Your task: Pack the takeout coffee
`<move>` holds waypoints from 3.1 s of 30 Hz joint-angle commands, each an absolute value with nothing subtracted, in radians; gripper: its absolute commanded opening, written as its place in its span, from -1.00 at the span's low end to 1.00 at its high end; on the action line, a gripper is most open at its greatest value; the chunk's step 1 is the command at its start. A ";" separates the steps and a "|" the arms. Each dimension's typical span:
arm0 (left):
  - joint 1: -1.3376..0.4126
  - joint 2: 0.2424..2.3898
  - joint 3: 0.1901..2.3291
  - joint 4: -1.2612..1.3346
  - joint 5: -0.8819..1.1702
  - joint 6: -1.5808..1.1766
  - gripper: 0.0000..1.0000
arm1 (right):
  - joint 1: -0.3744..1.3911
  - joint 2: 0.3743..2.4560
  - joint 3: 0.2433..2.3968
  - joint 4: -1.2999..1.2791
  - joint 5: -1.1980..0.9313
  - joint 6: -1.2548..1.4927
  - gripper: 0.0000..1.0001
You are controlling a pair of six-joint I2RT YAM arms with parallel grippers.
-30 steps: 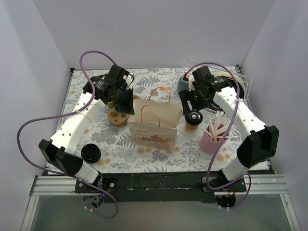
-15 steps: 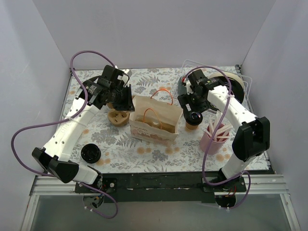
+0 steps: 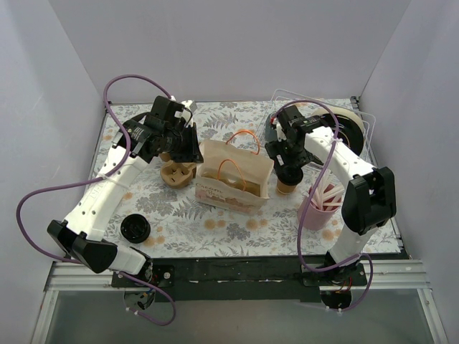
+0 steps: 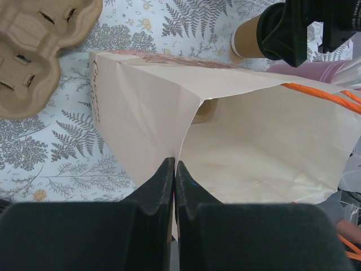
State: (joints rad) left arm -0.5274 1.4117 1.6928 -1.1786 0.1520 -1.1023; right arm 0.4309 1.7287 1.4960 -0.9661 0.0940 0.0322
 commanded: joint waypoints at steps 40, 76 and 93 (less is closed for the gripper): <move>-0.529 1.278 1.569 -1.060 0.210 -1.134 -1.00 | 0.405 1.520 1.665 -1.051 0.091 0.025 0.19; -0.531 1.236 1.500 -0.844 0.268 -1.147 -1.00 | 0.439 1.031 1.663 -0.885 -0.697 -0.275 -0.01; -0.537 1.069 1.240 -0.465 0.365 -1.052 -1.00 | 0.877 1.238 1.721 -0.913 0.024 -0.373 -0.01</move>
State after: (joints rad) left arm -0.5278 1.1248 1.2850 -0.6289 0.3077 -1.0870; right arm 0.7910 1.1961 1.6814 -0.9443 -0.2268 -0.3283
